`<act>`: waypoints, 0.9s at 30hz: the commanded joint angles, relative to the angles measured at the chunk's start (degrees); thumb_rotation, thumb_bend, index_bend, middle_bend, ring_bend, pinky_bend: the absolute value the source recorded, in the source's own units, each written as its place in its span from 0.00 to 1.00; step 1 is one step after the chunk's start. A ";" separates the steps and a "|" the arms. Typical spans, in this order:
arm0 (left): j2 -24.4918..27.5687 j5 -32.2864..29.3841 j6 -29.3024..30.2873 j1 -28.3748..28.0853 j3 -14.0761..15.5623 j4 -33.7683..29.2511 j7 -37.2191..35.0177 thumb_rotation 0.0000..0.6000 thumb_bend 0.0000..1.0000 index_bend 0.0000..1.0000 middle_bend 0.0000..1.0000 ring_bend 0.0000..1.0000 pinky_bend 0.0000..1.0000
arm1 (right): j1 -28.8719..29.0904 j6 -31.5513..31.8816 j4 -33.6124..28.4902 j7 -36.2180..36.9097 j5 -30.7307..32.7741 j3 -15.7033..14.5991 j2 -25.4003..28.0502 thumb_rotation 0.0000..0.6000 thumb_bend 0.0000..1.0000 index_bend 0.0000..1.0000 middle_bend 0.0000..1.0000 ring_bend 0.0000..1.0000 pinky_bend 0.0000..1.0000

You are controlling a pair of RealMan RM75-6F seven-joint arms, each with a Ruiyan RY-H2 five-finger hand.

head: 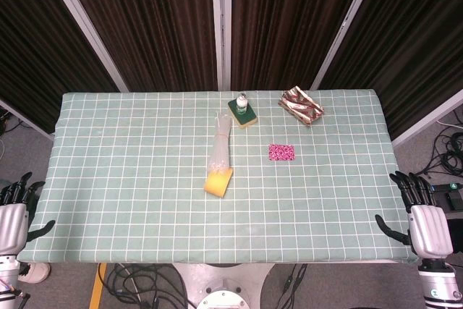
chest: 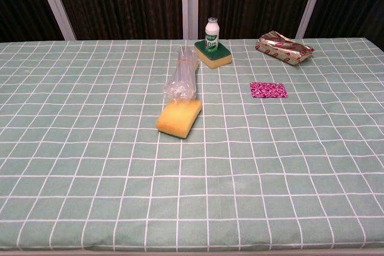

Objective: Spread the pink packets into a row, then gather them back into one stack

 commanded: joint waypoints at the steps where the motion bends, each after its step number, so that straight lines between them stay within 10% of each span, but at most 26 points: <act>1: -0.05 -0.02 -0.04 -0.01 0.02 0.08 0.04 1.00 0.13 0.27 0.18 0.15 0.17 | -0.12 0.20 0.04 0.03 -0.18 -0.04 -0.02 0.92 0.17 0.11 0.09 0.00 0.00; 27: -0.05 0.09 -0.18 -0.15 0.04 -0.15 0.43 1.00 0.13 0.27 0.18 0.15 0.17 | 2.80 -6.55 -1.83 -1.33 2.38 0.47 1.45 0.92 0.17 0.11 0.09 0.00 0.00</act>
